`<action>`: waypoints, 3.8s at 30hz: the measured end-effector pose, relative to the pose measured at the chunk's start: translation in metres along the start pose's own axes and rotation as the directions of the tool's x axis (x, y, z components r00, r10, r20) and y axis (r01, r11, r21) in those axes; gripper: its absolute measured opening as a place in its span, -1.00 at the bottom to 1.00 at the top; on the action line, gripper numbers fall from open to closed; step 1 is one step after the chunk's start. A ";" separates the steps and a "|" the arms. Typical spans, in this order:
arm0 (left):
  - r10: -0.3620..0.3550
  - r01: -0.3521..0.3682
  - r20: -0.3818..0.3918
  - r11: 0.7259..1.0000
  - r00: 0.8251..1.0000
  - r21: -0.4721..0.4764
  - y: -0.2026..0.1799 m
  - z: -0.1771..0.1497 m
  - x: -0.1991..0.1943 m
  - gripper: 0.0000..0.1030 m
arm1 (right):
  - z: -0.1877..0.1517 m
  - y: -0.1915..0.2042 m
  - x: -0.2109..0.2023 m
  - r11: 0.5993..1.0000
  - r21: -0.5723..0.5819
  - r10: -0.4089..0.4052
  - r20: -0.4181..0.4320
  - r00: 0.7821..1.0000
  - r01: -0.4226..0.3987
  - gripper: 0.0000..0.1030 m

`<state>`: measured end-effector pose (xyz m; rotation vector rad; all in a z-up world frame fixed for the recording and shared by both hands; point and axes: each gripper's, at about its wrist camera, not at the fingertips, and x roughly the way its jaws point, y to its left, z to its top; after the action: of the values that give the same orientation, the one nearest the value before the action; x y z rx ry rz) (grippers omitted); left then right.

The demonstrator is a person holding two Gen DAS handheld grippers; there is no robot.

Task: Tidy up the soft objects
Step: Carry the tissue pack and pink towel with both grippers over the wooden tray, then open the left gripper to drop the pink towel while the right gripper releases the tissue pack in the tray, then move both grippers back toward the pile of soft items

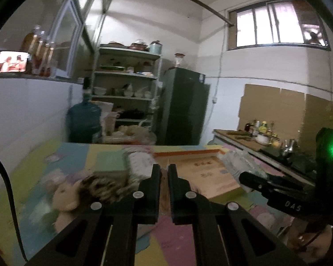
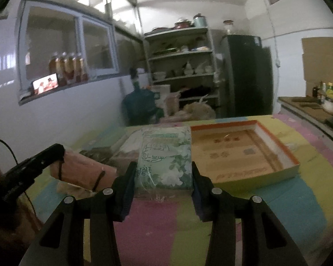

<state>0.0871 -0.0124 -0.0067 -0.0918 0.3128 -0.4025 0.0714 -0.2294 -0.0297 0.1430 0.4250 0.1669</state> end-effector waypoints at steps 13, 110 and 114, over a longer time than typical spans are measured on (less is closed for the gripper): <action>-0.124 0.123 -0.044 0.992 0.991 -0.022 -0.051 0.024 0.085 -0.86 | 0.020 -0.085 0.011 0.989 0.070 -0.133 0.019 0.991 0.131 -0.12; 0.397 -0.396 0.005 0.917 0.918 0.044 -0.018 -0.001 -0.013 0.79 | 0.005 0.003 -0.006 1.000 -0.005 0.027 -0.070 0.997 -0.027 0.34; 0.396 -0.396 0.010 0.917 0.918 0.035 -0.005 -0.001 -0.024 0.79 | 0.002 0.022 -0.004 0.999 -0.018 0.048 -0.068 0.997 -0.049 0.35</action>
<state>0.0643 -0.0071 -0.0007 0.0087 0.3131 -0.0040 0.0656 -0.2094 -0.0227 0.1287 0.4868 0.2243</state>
